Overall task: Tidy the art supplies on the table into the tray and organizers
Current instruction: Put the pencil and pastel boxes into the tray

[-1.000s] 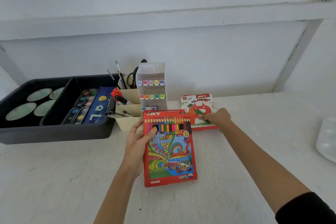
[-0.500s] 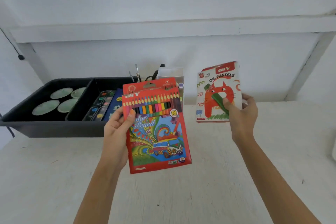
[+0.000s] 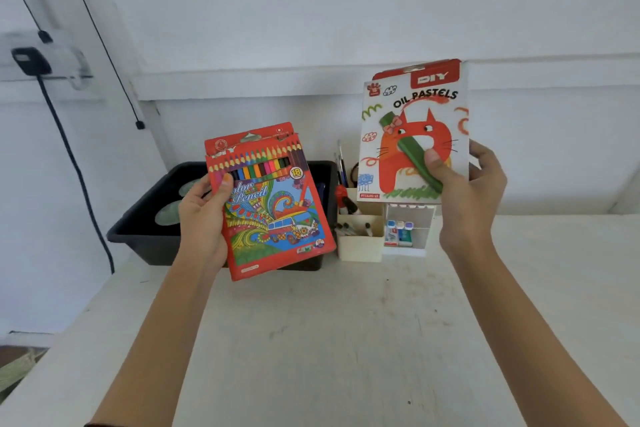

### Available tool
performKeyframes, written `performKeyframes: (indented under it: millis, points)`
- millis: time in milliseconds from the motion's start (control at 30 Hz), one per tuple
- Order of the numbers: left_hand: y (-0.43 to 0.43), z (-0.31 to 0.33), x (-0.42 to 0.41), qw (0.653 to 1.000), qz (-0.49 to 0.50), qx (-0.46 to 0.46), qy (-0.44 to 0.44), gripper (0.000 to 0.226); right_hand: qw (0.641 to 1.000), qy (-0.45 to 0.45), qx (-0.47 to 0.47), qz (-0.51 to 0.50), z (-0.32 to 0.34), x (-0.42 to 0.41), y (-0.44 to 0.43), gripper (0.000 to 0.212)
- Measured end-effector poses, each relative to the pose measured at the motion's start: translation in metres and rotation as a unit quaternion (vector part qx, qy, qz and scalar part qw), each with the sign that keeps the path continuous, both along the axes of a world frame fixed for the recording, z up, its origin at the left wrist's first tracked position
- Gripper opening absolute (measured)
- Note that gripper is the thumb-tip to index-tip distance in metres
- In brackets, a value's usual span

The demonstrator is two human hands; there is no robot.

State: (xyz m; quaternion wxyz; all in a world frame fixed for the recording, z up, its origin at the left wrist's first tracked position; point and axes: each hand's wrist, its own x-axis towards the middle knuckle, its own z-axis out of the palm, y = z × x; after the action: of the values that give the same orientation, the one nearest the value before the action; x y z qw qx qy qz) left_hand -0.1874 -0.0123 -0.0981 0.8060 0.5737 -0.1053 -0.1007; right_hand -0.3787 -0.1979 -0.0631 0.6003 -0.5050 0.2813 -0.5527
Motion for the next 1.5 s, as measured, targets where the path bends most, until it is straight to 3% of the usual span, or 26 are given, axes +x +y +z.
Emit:
performKeyframes:
  millis: [233,467,600,767,867,1033,1167,1267,1333,1433,1500]
  points:
    - [-0.013,-0.003,0.071,0.999,-0.005,0.047,0.014,0.027,0.997,0.037,-0.03,0.052,0.002,0.075,0.038,0.039]
    - [-0.054,-0.032,0.114,0.991,-0.06,0.121,0.011,0.01,0.981,0.162,-0.023,0.106,-0.042,0.139,0.048,0.04]
    - [-0.075,-0.051,0.131,0.974,-0.056,0.22,-0.017,0.01,0.968,0.23,0.0,0.102,-0.074,0.161,0.043,0.045]
    - [-0.093,-0.078,0.148,0.902,-0.063,0.405,-0.137,0.017,0.944,0.301,-0.016,0.134,-0.093,0.178,0.03,0.051]
    - [-0.098,-0.089,0.148,0.847,-0.103,0.486,-0.189,0.051,0.92,0.363,-0.021,0.144,-0.099,0.193,0.024,0.048]
    - [-0.099,-0.099,0.149,0.813,-0.177,0.52,-0.193,0.054,0.851,0.502,-0.068,0.14,-0.117,0.216,0.018,0.036]
    - [-0.091,-0.096,0.137,0.779,-0.203,0.531,-0.266,0.064,0.793,0.589,-0.116,0.103,-0.124,0.226,0.028,0.036]
    - [-0.079,-0.098,0.13,0.703,-0.274,0.572,-0.321,0.066,0.762,0.628,-0.128,0.09,-0.123,0.234,0.036,0.038]
    - [-0.075,-0.102,0.131,0.684,-0.284,0.585,-0.33,0.064,0.782,0.603,-0.12,0.106,-0.126,0.239,0.035,0.037]
    - [-0.075,-0.104,0.133,0.675,-0.256,0.605,-0.336,0.061,0.87,0.469,-0.05,0.142,-0.128,0.239,0.03,0.047]
    - [-0.078,-0.105,0.134,0.668,-0.25,0.617,-0.332,0.06,0.905,0.393,0.0,0.16,-0.125,0.234,0.028,0.047]
